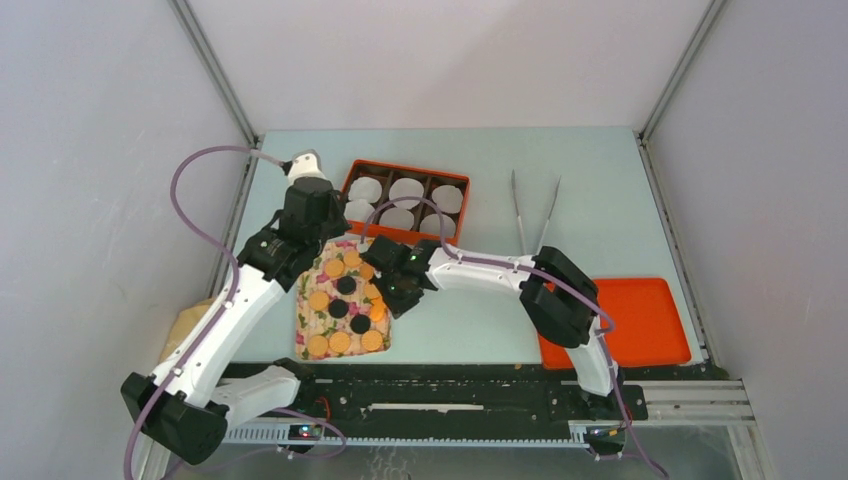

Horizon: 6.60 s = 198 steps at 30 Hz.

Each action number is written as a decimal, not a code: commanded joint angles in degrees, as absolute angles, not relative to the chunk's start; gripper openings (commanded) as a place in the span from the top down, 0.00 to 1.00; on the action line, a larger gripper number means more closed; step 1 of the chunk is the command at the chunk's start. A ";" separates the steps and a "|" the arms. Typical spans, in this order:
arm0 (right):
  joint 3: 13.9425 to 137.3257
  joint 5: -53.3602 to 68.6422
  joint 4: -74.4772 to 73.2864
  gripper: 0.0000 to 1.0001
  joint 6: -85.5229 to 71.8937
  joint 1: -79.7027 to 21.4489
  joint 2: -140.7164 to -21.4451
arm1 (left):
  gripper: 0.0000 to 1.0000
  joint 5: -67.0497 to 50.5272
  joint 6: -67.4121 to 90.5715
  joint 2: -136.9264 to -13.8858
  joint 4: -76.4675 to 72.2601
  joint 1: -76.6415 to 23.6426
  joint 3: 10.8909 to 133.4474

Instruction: Pack the cookies

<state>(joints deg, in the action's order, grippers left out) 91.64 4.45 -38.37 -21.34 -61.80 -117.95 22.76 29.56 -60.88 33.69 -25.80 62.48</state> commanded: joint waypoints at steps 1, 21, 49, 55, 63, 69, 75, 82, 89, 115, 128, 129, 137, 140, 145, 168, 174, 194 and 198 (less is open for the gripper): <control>91.15 5.77 -37.58 1.00 -23.90 -64.33 -116.33 | 1.00 25.40 29.69 -59.68 33.80 -25.66 60.12; 87.67 9.73 -33.79 1.00 -26.71 -67.29 -119.62 | 1.00 25.23 30.52 -56.76 32.21 -25.67 55.46; 93.11 11.25 -35.39 1.00 -25.92 -67.91 -123.93 | 1.00 26.28 30.04 -58.48 31.82 -25.66 54.77; 91.17 11.15 -35.76 1.00 -26.60 -66.57 -125.50 | 1.00 26.11 30.06 -59.29 31.64 -25.66 54.75; 80.13 4.63 -40.34 1.00 -28.71 -61.81 -116.97 | 1.00 25.65 30.14 -59.51 31.39 -25.66 54.95; 74.08 1.69 -41.20 1.00 -28.93 -58.11 -114.26 | 1.00 24.71 30.26 -60.67 31.12 -25.66 55.44; 71.00 -2.62 -42.65 1.00 -28.27 -51.10 -112.56 | 1.00 23.85 30.32 -60.91 30.78 -25.66 55.11; 70.49 -4.04 -41.93 1.00 -26.19 -41.98 -110.42 | 1.00 22.53 30.73 -61.53 29.96 -25.66 55.03; 73.52 -2.09 -39.59 1.00 -23.84 -34.86 -111.56 | 1.00 21.34 30.99 -63.49 28.87 -25.66 54.73; 86.58 2.34 -40.30 1.00 -22.15 -31.11 -117.46 | 1.00 18.78 41.56 -83.05 23.32 -31.80 42.02; 90.08 2.44 -41.53 1.00 -21.53 -30.10 -121.02 | 1.00 16.76 46.39 -85.51 28.06 -39.66 36.46; 90.35 2.34 -41.48 1.00 -21.58 -29.94 -121.35 | 1.00 16.83 47.10 -85.25 29.03 -40.78 36.14; 89.36 2.90 -40.82 1.00 -21.55 -29.68 -120.55 | 1.00 15.50 54.12 -80.42 37.03 -49.56 32.35; 88.17 2.46 -40.67 1.00 -21.53 -30.42 -118.15 | 1.00 16.83 55.51 -77.35 40.83 -50.71 33.21; 87.60 0.08 -41.64 1.00 -21.64 -32.34 -112.98 | 1.00 29.24 54.19 -72.56 50.44 -50.67 44.44; 119.13 0.83 -51.02 1.00 -20.50 -35.65 -127.66 | 1.00 34.62 34.60 -86.20 43.43 -39.79 75.13; 114.21 1.84 -48.40 1.00 -20.36 -34.95 -127.79 | 1.00 35.47 31.79 -92.46 35.21 -35.30 74.82; 99.58 2.11 -44.79 1.00 -18.35 -30.52 -119.72 | 1.00 34.01 29.24 -109.41 32.71 -28.66 82.51; 99.76 2.93 -44.47 1.00 -18.22 -30.41 -120.54 | 1.00 32.70 29.25 -101.33 30.37 -28.59 81.59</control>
